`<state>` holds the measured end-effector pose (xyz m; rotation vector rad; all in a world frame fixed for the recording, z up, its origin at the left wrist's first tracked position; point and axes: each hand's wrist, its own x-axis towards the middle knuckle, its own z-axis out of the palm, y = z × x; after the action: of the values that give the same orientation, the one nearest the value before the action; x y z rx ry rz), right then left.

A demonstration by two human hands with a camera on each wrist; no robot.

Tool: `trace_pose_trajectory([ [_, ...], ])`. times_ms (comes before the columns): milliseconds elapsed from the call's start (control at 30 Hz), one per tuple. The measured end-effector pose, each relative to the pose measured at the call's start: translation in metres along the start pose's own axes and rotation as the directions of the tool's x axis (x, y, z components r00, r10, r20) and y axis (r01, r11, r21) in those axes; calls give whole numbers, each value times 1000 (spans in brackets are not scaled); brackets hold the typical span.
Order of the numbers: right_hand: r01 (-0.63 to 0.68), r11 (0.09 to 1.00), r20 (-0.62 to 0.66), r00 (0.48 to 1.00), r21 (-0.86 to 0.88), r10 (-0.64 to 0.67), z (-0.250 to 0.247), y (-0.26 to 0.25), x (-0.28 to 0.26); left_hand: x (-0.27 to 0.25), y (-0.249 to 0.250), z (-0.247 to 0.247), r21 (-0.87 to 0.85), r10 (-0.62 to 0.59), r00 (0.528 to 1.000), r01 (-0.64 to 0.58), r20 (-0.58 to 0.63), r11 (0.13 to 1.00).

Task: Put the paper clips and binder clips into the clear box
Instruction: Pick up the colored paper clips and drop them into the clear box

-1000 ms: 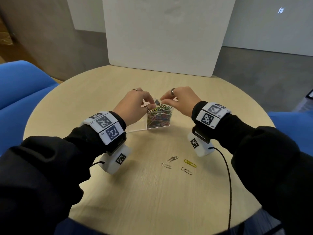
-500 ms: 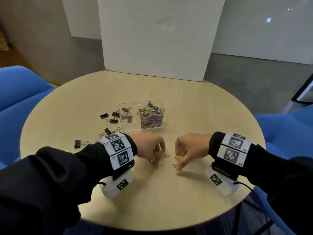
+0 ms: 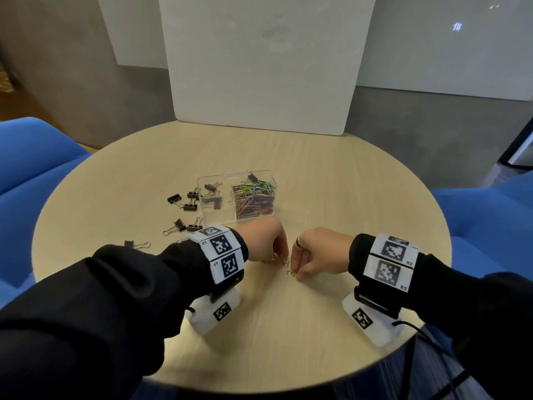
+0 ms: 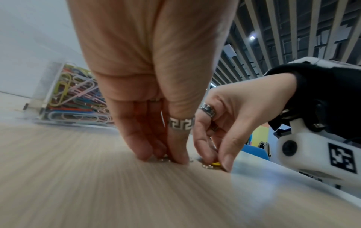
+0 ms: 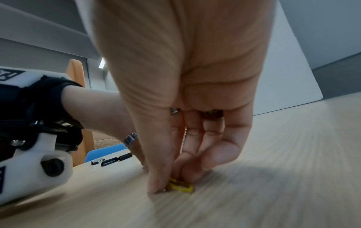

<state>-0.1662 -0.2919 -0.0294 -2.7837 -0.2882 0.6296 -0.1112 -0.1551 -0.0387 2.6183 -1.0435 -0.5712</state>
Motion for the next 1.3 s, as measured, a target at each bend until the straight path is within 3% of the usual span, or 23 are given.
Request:
trace_pose_trajectory([
  [500, 22, 998, -25, 999, -55, -23, 5, -5, -6, 1, 15, 1, 177, 6, 999, -15, 52, 984],
  [900, 36, 990, 87, 996, -136, -25, 3, -8, -5, 0, 8, -1, 91, -6, 994, -3, 107, 996],
  [967, 42, 987, 87, 996, -158, -28, 3, -8, -5, -2, 4, -11, 63, 23, 999, -26, 40, 998],
  [1067, 49, 980, 90, 995, -195, -32, 5, -7, -5, -2, -6, -39, -42, 21, 985, -28, -173, 999],
  [1200, 65, 974, 112, 993, -218, -41, 5, -6, -4, 1, -27, -71, -169, -120, 885, 48, -449, 984],
  [1300, 70, 972, 121, 992, -225, -43, 4, -5, -2, 7, -41, -76, -175, -188, 857, 117, -480, 978],
])
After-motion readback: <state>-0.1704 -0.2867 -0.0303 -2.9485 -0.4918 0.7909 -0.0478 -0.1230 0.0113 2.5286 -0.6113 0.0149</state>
